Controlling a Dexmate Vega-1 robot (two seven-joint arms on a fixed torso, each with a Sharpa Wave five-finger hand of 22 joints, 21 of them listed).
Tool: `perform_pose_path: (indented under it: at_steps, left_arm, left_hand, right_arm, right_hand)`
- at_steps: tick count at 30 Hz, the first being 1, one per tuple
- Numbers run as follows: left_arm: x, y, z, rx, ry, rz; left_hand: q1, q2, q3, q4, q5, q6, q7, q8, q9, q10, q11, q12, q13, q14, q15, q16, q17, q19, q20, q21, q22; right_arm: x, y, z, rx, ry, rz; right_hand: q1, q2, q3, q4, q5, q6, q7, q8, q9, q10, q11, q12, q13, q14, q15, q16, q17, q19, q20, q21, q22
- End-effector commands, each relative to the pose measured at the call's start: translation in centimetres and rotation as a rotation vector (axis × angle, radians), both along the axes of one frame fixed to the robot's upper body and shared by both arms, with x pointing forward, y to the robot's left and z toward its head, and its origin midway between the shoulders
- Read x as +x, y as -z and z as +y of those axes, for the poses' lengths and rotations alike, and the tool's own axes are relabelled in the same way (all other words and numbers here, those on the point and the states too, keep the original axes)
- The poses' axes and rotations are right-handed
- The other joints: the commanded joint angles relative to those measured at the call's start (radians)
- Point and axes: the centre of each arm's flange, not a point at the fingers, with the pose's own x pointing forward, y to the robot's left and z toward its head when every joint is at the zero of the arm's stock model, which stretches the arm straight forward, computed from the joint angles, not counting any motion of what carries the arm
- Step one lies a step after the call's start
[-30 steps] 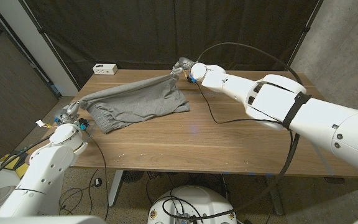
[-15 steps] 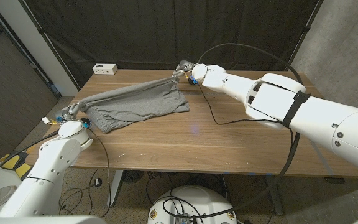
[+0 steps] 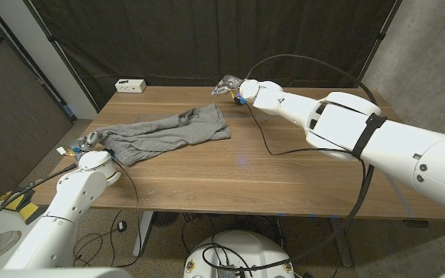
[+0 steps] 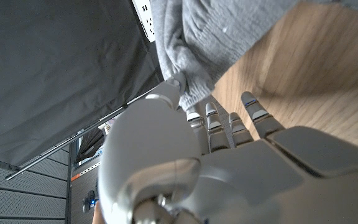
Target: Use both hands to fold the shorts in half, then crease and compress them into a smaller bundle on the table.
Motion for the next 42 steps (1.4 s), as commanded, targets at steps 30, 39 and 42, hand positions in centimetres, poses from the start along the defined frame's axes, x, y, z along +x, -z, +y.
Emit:
perform_pose_path:
  at_steps: [30,39,42]
  left_arm:
    - [-1.4,-2.9,-2.7,0.570,0.008,-0.077]
    - [-2.9,-3.2,-3.4,0.726,0.041,0.018]
    - [-3.4,-3.2,-3.7,0.770,0.044,0.056]
  left_hand:
    - [-0.303,-0.205,-0.172,0.147,-0.184,-0.276,-0.101,-0.146,-0.188,-0.019,-0.029,0.002,-0.001,0.026,-0.022,-0.006,-0.007,-0.101,0.014,-0.005,0.000]
    - [-0.337,-0.235,-0.204,0.138,-0.177,-0.354,-0.118,-0.148,-0.219,-0.084,-0.024,-0.021,-0.001,-0.030,-0.009,-0.018,-0.006,-0.141,0.028,-0.022,-0.004]
    - [-0.334,-0.235,-0.205,0.130,-0.175,-0.382,-0.117,-0.149,-0.226,-0.105,-0.022,-0.026,-0.001,-0.047,-0.003,-0.020,-0.007,-0.151,0.031,-0.027,-0.004]
  right_arm:
    - [-1.5,1.9,-5.0,0.231,-0.269,-0.201]
    - [-4.8,3.7,-4.8,0.121,-0.290,-0.283]
    - [-5.8,4.2,-4.7,0.075,-0.285,-0.325]
  right_hand:
    - [-0.233,-0.003,-0.078,0.136,-0.002,-0.123,0.063,-0.045,0.001,-0.070,0.090,0.006,0.006,-0.034,0.006,0.008,0.026,-0.076,0.066,0.000,0.006]
    - [-0.234,-0.001,-0.073,0.132,-0.002,-0.145,0.054,-0.047,0.000,-0.082,0.088,0.003,0.005,-0.028,0.001,0.011,0.026,-0.066,0.061,0.004,0.005]
    - [-0.234,-0.001,-0.071,0.130,-0.002,-0.152,0.049,-0.047,0.000,-0.084,0.086,0.003,0.005,-0.028,-0.002,0.011,0.026,-0.063,0.060,0.005,0.005]
